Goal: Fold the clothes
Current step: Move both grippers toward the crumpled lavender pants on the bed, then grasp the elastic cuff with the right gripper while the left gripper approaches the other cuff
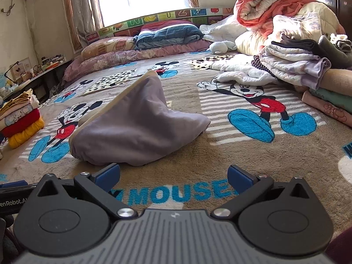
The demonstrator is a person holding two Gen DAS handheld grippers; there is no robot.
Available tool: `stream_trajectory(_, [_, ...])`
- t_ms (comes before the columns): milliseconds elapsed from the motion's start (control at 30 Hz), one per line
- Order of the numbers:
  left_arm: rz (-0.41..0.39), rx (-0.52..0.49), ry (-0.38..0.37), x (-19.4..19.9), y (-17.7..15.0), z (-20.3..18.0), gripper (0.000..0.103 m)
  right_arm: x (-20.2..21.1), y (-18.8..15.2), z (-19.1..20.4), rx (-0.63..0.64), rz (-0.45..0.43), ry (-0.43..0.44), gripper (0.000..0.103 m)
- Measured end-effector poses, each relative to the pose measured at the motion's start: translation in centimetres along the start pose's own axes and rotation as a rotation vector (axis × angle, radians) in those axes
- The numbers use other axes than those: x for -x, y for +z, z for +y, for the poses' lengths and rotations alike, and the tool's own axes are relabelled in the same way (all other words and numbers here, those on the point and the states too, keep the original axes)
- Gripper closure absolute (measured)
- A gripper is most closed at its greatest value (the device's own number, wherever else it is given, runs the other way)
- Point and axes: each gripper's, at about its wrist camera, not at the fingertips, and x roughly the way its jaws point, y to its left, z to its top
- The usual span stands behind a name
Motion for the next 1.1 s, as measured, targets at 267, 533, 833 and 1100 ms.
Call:
stream_trajectory(267, [-0.036,-0.023,-0.007,0.4,0.3,-0.5,0.0,0.2,0.0,-0.3,-0.021,-0.001,0.021,0.0])
stream_trajectory(533, [-0.079,-0.025,-0.074,0.8,2.6,-0.2,0.0,0.5,1.5,-0.2,0.004,-0.07,0.063,0.0])
stream_trajectory(833, [-0.186,-0.092,-0.091,-1.0,6.4,0.0,0.0,-1.5,4.5,0.1,0.057,-0.188,0.172,0.0])
stream_trajectory(1100, [-0.11,0.043,-0.119,-5.6,9.2,2.2,0.0,-6.0,6.4,2.3,0.155,-0.161,0.21,0.0])
